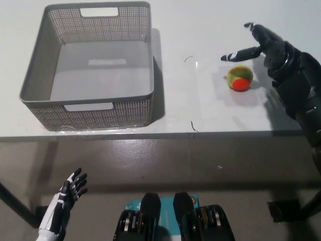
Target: Use the right hand to pick up a tennis ball and put it into a container on the left side
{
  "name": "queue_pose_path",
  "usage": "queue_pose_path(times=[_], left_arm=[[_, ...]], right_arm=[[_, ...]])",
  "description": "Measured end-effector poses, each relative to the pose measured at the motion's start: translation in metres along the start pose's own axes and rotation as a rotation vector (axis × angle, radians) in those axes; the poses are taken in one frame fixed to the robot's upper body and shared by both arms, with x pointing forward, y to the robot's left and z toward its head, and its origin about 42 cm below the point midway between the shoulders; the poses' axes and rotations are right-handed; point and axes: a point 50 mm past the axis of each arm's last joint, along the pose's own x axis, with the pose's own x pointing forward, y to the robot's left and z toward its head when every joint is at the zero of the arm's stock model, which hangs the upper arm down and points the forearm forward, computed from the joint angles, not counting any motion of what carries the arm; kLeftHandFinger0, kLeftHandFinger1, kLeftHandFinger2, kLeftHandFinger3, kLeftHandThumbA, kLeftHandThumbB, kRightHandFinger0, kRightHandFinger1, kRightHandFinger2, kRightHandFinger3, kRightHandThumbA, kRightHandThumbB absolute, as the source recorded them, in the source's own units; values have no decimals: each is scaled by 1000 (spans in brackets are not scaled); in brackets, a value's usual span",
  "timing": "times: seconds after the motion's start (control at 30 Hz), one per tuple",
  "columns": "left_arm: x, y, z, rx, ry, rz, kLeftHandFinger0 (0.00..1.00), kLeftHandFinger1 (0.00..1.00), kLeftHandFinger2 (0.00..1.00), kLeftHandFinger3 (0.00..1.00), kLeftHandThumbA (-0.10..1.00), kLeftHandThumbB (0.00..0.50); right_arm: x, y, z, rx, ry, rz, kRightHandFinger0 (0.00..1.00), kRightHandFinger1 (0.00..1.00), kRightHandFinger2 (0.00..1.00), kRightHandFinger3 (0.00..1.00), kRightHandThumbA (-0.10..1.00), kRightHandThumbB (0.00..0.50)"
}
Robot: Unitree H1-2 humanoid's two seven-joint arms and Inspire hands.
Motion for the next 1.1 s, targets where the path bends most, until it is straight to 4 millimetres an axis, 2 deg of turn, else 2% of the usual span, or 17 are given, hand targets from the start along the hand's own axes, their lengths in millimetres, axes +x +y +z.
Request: queue_pose_path(times=[0.37,0.4,0.5,0.77,0.97,1.1], left_arm=[[1,0,1,1,-4,0,1000,1000,1000,1000,1000,210],[1,0,1,1,-4,0,1000,1000,1000,1000,1000,197],[1,0,1,1,-5,0,1000,1000,1000,1000,1000,195],[1,0,1,2,-5,0,1000,1000,1000,1000,1000,209],[1,1,1,2,-7,0,1000,1000,1000,1000,1000,215],[3,1,2,3,-11,0,1000,1000,1000,1000,1000,224]], right_arm=[[2,20,-10,20,22,49,1000,1000,1000,1000,1000,455],[2,21,-11,18,23,51,1000,1000,1000,1000,1000,472],[3,26,-13,9,29,59,1000,1000,1000,1000,1000,474],[3,33,-21,-5,51,79,1000,1000,1000,1000,1000,480],[3,37,-23,-7,56,89,1000,1000,1000,1000,1000,454],[2,39,-24,-16,57,93,1000,1000,1000,1000,1000,469]])
